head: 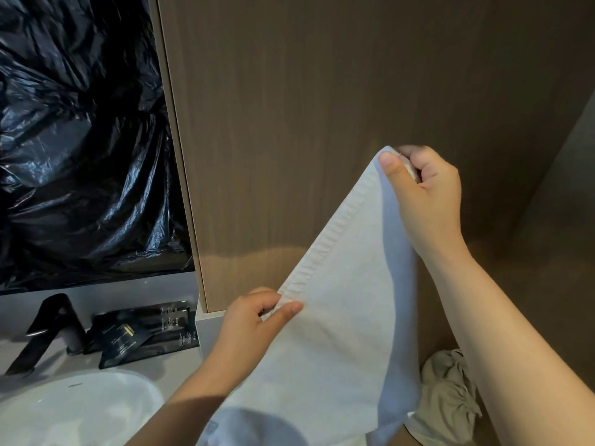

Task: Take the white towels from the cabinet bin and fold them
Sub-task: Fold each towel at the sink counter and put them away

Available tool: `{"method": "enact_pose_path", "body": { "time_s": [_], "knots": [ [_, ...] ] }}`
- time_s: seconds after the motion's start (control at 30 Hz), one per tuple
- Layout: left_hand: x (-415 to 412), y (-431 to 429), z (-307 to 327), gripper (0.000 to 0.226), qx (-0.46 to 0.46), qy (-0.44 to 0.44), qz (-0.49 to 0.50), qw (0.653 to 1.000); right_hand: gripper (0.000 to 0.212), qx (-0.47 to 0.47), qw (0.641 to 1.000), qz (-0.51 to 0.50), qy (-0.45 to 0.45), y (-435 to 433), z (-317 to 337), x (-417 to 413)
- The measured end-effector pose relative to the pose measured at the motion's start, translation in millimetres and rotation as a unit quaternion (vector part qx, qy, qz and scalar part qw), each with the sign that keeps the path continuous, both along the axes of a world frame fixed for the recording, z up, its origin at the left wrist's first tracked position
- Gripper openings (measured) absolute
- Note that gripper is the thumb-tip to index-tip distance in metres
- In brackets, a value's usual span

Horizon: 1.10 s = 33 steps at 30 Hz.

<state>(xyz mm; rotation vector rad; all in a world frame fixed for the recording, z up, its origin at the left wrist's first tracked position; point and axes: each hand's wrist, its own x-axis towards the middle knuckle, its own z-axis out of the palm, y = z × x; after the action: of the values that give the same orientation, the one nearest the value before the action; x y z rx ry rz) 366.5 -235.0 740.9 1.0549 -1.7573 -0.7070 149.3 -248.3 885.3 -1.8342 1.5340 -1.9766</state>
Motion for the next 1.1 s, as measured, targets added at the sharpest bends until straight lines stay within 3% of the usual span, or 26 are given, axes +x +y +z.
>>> {"method": "enact_pose_path", "body": {
  "time_s": [0.1, 0.2, 0.43, 0.57, 0.7, 0.87, 1.1],
  "knots": [
    [5, -4, 10, 0.032, -0.001, 0.006, 0.007, 1.000, 0.012, -0.002, 1.000, -0.015, -0.003, 2, 5, -2],
    [7, -11, 25, 0.038, -0.031, -0.016, 0.029, 0.999, 0.015, -0.015, 0.999, -0.037, -0.002, 2, 17, -5],
    [26, -32, 113, 0.041, -0.124, 0.031, 0.059, 0.990, 0.026, -0.114, 0.990, -0.076, -0.027, 6, 54, -16],
    [44, -33, 149, 0.026, -0.118, -0.057, 0.030, 0.991, 0.027, -0.105, 0.990, -0.081, -0.057, 4, 42, -25],
    [48, -35, 108, 0.010, -0.015, -0.099, 0.006, 0.995, 0.023, -0.043, 0.993, -0.077, -0.079, 2, 6, -22],
    [39, -33, 27, 0.021, 0.028, -0.159, 0.007, 0.987, 0.017, 0.022, 0.995, -0.071, -0.070, 0, -44, -9],
    [31, -18, -27, 0.013, 0.051, -0.110, 0.015, 0.992, 0.015, 0.027, 0.996, -0.075, -0.048, 0, -55, -11]
  ]
}}
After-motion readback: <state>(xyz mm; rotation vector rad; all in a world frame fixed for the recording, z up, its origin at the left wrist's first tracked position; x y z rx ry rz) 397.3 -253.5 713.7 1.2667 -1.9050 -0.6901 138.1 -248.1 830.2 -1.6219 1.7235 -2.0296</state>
